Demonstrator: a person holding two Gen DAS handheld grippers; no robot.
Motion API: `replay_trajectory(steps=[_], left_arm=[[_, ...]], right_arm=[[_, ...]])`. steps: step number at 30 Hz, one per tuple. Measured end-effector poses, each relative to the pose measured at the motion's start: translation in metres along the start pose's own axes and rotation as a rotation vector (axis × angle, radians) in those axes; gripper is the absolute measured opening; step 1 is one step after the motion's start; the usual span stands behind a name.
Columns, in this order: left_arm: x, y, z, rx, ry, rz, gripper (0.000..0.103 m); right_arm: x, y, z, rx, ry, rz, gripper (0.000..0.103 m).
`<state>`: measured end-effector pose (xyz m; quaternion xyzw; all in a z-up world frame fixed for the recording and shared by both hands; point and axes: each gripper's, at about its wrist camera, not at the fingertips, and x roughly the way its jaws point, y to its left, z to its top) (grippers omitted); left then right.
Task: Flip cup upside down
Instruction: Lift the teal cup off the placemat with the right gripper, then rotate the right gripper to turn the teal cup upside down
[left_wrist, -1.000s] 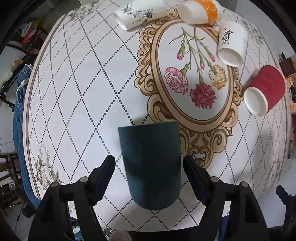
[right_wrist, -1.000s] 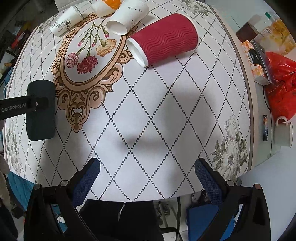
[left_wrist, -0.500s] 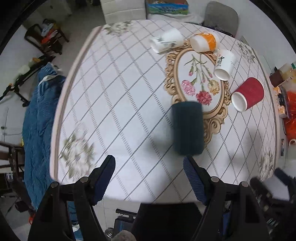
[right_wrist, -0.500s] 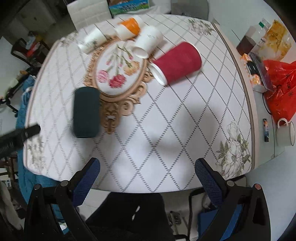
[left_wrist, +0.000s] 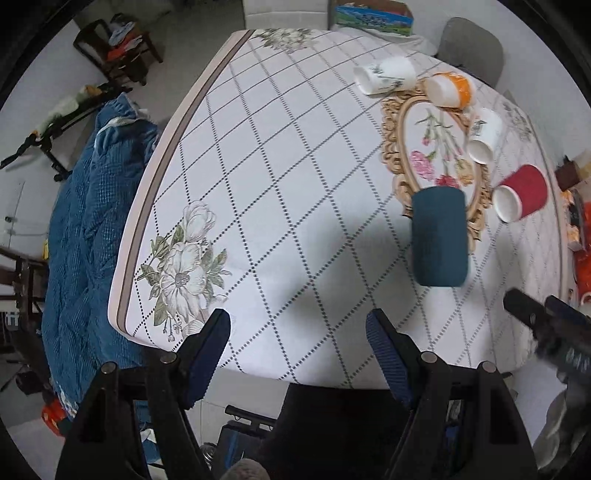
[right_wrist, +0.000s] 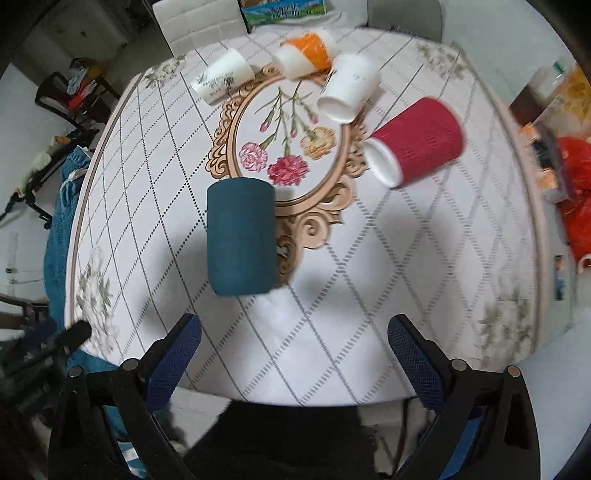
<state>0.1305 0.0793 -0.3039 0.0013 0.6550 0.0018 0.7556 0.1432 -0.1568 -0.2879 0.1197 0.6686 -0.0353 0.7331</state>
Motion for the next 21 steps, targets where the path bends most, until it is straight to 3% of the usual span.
replay_trajectory(steps=[2,13,21], left_arm=[[0.010,0.004,0.004,-0.024,0.022,0.006,0.093],[0.046,0.008,0.016,-0.109,0.065,0.079,0.093],[0.058,0.003,0.018,-0.120,0.098,0.111,0.093]], right_arm=[[0.014,0.003,0.012,0.012,0.016,0.019,0.098],[0.088,0.031,0.057,0.021,0.163,0.127,0.068],[0.097,0.040,0.061,-0.017,0.201,0.173,0.063]])
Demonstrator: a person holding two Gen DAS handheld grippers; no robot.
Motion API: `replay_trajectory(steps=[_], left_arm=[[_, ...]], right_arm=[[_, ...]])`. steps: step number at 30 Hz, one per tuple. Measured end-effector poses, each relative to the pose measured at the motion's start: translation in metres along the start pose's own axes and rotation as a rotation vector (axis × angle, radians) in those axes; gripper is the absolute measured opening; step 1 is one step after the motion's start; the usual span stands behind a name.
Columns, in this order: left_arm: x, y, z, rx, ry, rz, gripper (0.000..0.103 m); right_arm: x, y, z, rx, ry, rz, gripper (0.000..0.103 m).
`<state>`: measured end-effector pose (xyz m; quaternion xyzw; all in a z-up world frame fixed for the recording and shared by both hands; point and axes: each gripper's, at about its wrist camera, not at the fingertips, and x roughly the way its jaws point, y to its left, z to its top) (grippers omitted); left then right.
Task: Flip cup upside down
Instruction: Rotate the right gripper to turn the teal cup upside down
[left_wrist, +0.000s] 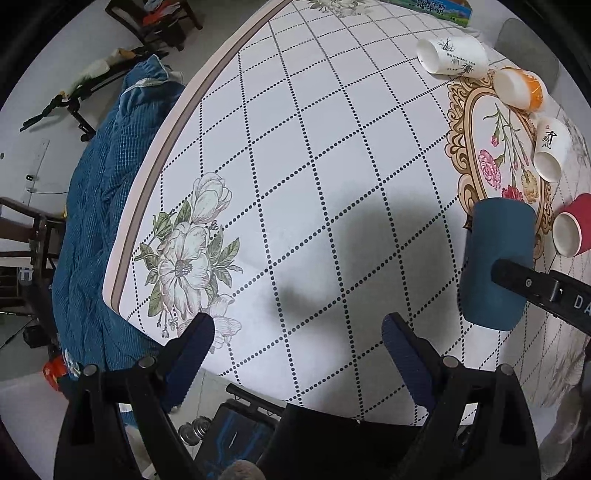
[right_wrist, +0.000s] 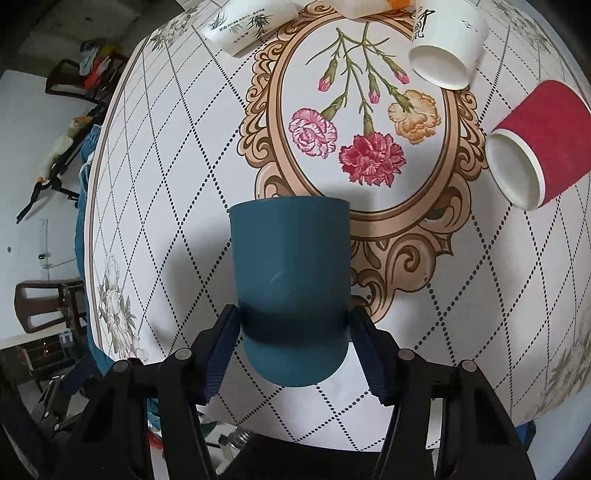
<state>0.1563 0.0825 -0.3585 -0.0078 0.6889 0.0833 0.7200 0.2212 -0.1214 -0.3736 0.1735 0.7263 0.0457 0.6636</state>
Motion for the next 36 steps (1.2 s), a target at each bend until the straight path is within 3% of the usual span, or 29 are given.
replay_trajectory(steps=[11,17,20,23,27,30,33,36], left_arm=[[-0.003,-0.004,0.008,0.017,-0.017,0.009,0.093],[-0.009,-0.003,0.012,0.023,-0.037,0.005,0.093],[-0.012,-0.003,0.014,0.026,-0.055,0.009,0.093],[-0.011,-0.001,0.017,0.012,-0.060,0.006,0.093],[-0.003,0.005,0.019,-0.024,-0.040,-0.013,0.093],[0.006,0.007,0.019,-0.047,-0.021,-0.030,0.093],[0.016,0.007,0.020,-0.064,-0.006,-0.039,0.093],[0.024,0.004,0.021,-0.067,0.006,-0.046,0.093]], right_arm=[[-0.005,-0.004,0.002,-0.003,0.014,-0.001,0.063],[-0.016,-0.003,0.001,-0.027,0.019,-0.010,0.080],[-0.038,0.004,0.001,-0.138,-0.009,-0.063,0.084],[-0.061,0.033,-0.005,-0.455,-0.087,-0.251,0.085],[-0.066,0.078,-0.045,-1.110,-0.170,-0.553,0.085],[-0.046,0.085,-0.090,-1.643,-0.168,-0.748,0.085],[-0.014,0.063,-0.129,-2.179,-0.135,-0.959,0.085],[0.007,0.037,-0.143,-2.496,-0.055,-1.055,0.084]])
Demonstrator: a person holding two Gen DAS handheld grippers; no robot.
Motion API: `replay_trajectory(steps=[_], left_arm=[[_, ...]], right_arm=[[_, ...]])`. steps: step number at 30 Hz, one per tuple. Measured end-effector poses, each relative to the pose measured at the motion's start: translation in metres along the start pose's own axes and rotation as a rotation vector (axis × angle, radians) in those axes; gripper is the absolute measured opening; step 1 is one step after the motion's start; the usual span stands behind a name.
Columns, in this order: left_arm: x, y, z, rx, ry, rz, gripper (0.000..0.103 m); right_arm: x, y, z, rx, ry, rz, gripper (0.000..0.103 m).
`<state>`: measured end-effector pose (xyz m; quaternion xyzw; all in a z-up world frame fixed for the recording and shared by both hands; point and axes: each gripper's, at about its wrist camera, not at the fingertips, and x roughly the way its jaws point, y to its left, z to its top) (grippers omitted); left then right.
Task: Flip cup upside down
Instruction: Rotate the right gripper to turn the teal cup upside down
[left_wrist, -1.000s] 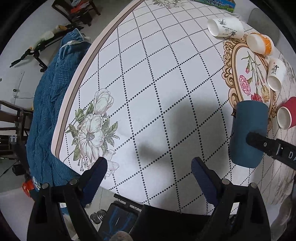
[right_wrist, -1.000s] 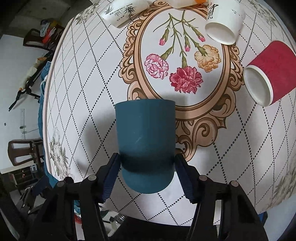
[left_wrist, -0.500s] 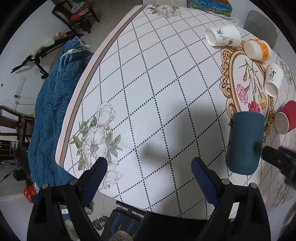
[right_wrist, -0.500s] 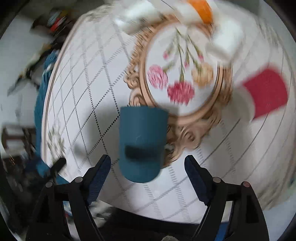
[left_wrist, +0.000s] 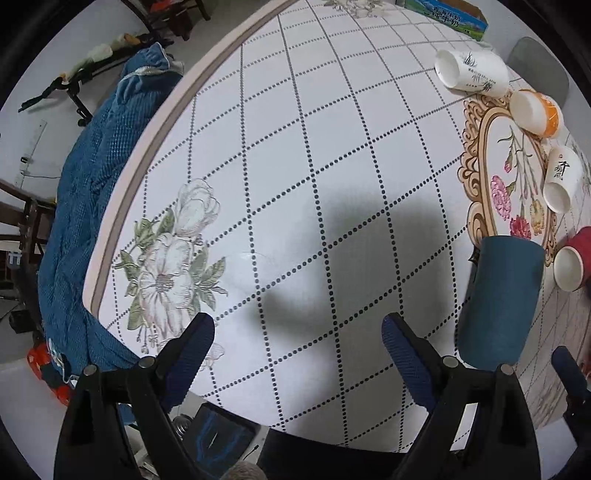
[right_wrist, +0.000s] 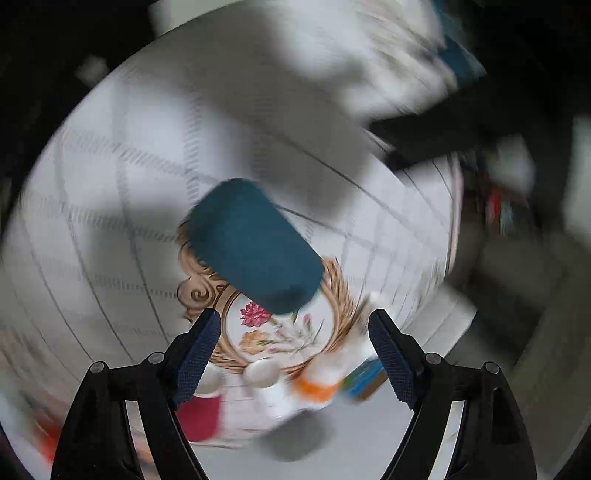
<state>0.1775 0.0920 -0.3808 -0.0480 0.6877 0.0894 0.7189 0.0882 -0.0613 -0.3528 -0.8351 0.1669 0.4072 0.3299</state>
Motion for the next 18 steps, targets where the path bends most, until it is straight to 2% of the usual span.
replay_trajectory(steps=[5,13,18], left_arm=[[0.017,-0.003,0.000,-0.001,0.020,0.007,0.093],[0.046,-0.001,0.004,-0.005,0.070,0.004,0.094],[0.053,-0.005,0.013,0.004,0.076,0.010,0.094]], right_arm=[[0.016,0.020,0.012,-0.264,-0.035,-0.022,0.084],[0.052,0.033,0.010,-0.487,-0.076,-0.053,0.084],[0.069,0.032,0.006,-0.556,-0.096,-0.059,0.084]])
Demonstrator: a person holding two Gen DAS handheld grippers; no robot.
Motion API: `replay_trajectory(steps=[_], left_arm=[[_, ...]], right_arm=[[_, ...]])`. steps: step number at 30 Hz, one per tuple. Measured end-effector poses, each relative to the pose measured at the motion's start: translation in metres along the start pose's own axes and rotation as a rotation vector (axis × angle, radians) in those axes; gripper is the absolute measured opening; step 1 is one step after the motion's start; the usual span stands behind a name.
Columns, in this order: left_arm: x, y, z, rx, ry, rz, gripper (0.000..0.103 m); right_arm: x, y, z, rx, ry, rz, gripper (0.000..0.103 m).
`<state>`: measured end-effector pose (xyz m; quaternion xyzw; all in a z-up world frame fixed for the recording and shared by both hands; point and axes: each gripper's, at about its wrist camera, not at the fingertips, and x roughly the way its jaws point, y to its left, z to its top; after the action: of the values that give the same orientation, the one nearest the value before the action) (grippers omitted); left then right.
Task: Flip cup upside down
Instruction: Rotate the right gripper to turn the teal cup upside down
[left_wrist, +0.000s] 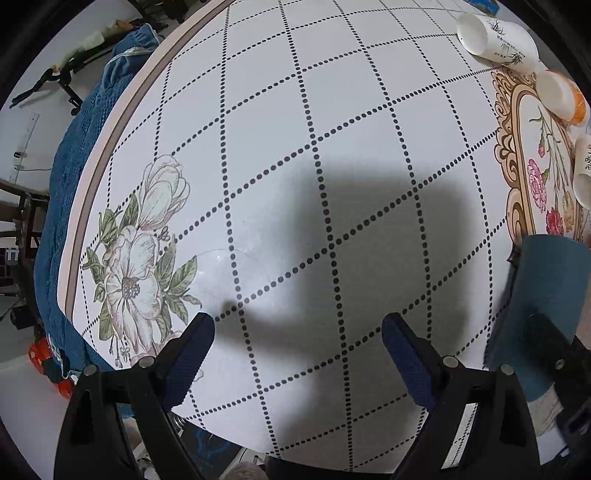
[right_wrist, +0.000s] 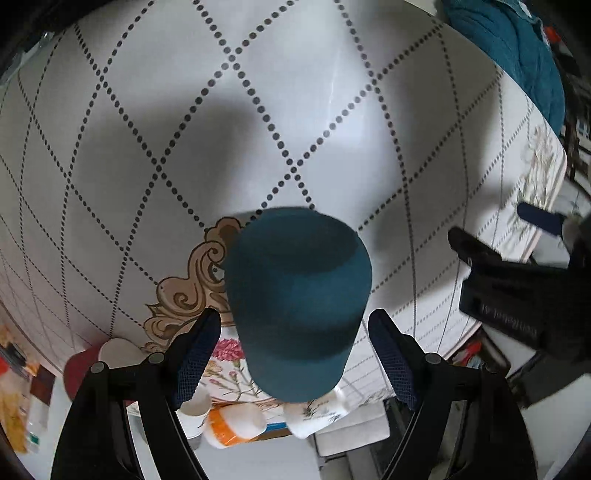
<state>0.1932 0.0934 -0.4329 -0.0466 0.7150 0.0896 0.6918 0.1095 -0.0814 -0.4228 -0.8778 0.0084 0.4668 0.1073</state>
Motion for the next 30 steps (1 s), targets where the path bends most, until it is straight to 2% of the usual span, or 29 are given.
replay_trajectory(steps=[6,11,18,24,30], left_arm=[[-0.001,0.000,0.013,0.001,-0.005,0.004,0.094],[0.002,0.006,0.019,-0.006,0.002,0.004,0.093],[0.007,0.020,0.019,-0.008,0.005,0.006,0.093],[-0.003,0.017,0.010,0.002,-0.006,0.014,0.093],[-0.010,0.027,0.008,0.011,-0.016,0.026,0.093]], right_arm=[[0.015,-0.003,-0.006,-0.018,-0.023,-0.002,0.083],[0.030,-0.003,-0.008,-0.018,-0.024,0.009,0.071],[0.039,-0.009,-0.021,0.011,-0.038,0.011,0.071],[0.042,-0.025,-0.033,0.119,-0.035,0.072,0.071],[0.047,-0.055,-0.055,0.316,-0.012,0.195,0.071]])
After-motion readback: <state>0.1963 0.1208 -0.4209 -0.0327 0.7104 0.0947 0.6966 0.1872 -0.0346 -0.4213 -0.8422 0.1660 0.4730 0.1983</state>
